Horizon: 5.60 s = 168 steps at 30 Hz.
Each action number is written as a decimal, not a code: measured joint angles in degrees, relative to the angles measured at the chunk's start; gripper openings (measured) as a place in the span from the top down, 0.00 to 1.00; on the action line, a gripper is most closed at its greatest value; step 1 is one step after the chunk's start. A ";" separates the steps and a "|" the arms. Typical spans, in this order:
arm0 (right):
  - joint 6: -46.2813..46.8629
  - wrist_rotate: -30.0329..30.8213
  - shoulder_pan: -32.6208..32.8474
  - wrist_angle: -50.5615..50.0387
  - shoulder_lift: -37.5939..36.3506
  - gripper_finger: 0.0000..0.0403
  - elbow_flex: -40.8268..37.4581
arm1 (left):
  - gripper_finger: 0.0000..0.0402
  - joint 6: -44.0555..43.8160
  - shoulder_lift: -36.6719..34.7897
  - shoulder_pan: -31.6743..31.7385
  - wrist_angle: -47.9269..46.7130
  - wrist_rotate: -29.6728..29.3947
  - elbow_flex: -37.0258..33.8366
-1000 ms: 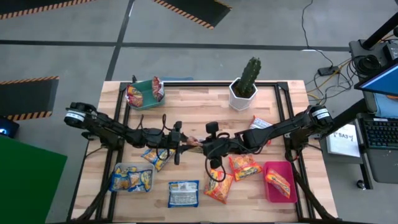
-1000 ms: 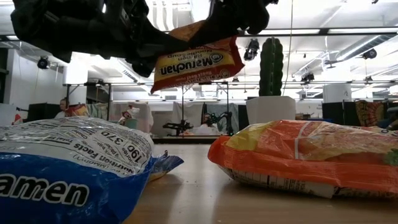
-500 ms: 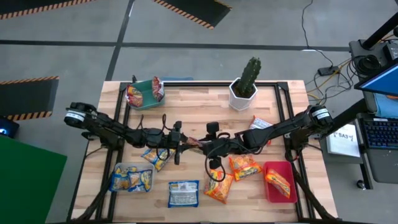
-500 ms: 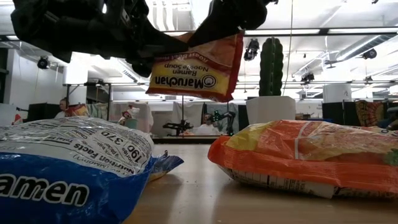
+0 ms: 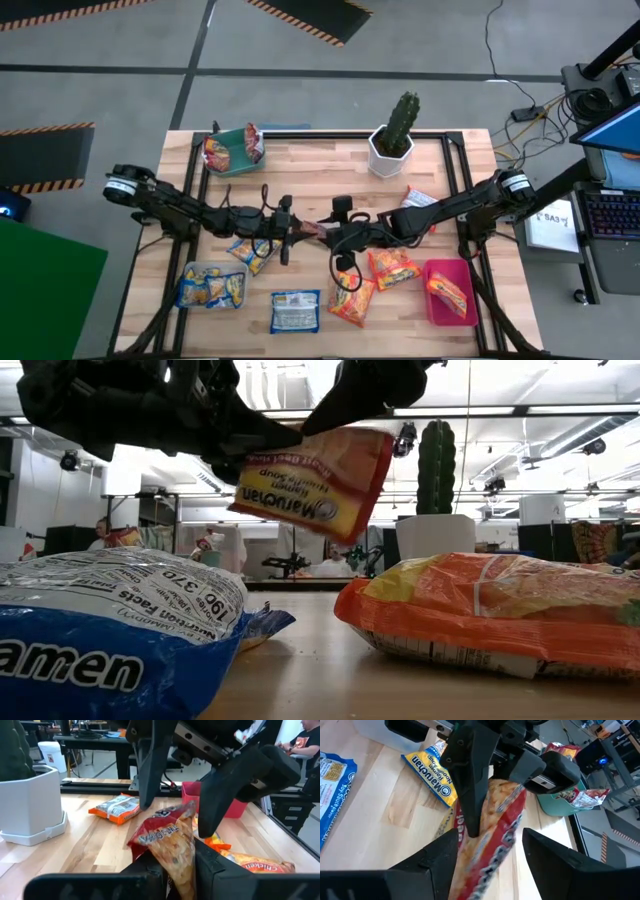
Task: Sort Maruchan noodles
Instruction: Put the red noodle into the green bin, then put the top blue noodle into the transparent bin
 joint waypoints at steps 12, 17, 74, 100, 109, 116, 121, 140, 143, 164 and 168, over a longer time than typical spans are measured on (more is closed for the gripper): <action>0.92 -0.04 0.00 -2.38 -2.08 0.47 0.00 | 1.00 0.01 -0.79 -0.03 -1.96 -0.14 0.00; 3.85 -0.08 0.00 -5.64 -7.72 0.47 -0.12 | 1.00 0.31 -5.81 0.71 -7.47 -5.09 -0.02; 2.03 8.89 -7.54 4.19 -25.75 0.48 -19.41 | 1.00 -6.76 -0.06 52.38 -112.94 -24.32 35.31; 3.69 8.85 -7.54 3.33 -25.73 0.48 -19.39 | 0.75 -5.14 8.59 57.74 -113.34 -29.44 38.73; 12.09 8.66 -7.54 1.11 -25.70 0.48 -19.50 | 0.60 -7.10 -0.98 54.34 -114.67 -28.72 38.28; 23.15 3.53 -7.50 -1.65 -25.70 0.48 -19.52 | 0.59 -10.29 -12.57 41.92 -112.35 -25.48 35.10; 31.34 -9.21 -7.34 -1.94 -24.72 0.48 -20.72 | 0.59 -10.65 -19.84 27.93 -105.71 -21.35 29.74; 42.56 -21.22 -6.89 -4.25 -18.28 0.49 -22.27 | 0.69 -19.77 -19.76 -7.23 -94.07 -5.96 12.39; 43.82 -21.38 -7.67 -4.39 -20.58 0.53 -21.64 | 0.76 -19.26 -16.80 -7.19 -93.70 -5.97 12.39; 43.26 -19.63 -7.08 -5.62 -28.19 0.98 -17.92 | 0.98 -14.13 -1.90 -5.58 -81.98 -20.07 13.68; 43.19 -19.59 -7.10 -5.44 -25.80 0.98 -17.92 | 0.99 -12.46 -2.02 -5.03 -81.29 -21.53 15.26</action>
